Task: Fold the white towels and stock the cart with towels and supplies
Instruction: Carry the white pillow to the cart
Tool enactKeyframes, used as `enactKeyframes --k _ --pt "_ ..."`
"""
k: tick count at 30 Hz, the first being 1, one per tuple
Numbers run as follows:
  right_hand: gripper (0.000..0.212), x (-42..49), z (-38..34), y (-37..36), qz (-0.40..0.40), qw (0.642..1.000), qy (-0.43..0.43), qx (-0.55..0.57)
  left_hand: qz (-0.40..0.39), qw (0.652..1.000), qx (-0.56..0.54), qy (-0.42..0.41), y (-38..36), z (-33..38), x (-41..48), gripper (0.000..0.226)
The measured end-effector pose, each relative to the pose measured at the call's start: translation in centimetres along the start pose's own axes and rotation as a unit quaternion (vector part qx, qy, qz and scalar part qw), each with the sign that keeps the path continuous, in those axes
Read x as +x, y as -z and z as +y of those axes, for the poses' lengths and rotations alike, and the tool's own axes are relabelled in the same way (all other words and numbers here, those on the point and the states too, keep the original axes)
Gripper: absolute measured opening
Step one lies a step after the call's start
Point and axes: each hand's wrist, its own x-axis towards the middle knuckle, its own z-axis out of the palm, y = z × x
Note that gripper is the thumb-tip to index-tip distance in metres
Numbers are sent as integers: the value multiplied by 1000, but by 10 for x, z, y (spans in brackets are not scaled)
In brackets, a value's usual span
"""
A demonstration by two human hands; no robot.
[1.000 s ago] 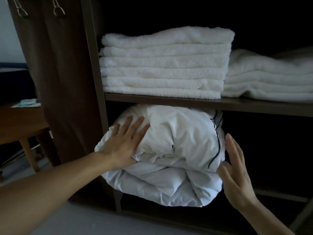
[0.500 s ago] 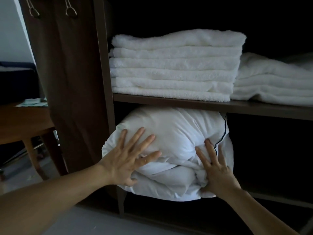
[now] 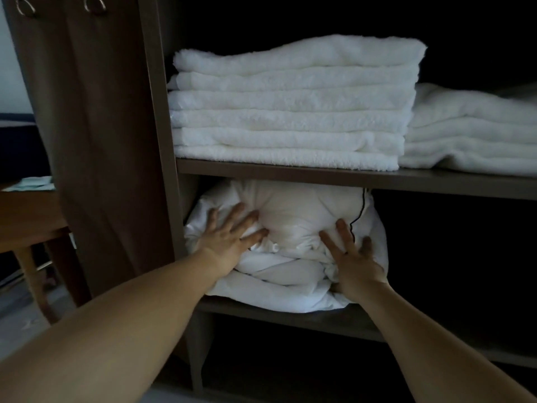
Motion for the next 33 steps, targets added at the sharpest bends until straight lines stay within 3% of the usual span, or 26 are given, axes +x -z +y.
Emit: enactKeyframes --k 3,10,17,23,33 --pt "122 -8 7 -3 -3 1000 17 -17 29 999 -2 -21 -7 -3 -14 82" --pt "100 -60 -22 44 34 997 35 -56 35 994 18 -105 6 -18 -57 92" --pt "92 -118 -91 127 -66 990 120 -22 -8 991 -37 -129 71 -55 -113 94" --pt "88 -147 -189 259 -122 975 186 8 -87 989 -98 -66 168 -155 -186 90" --pt "80 -167 -364 473 -126 942 305 58 -109 984 -111 87 310 -391 -316 88"
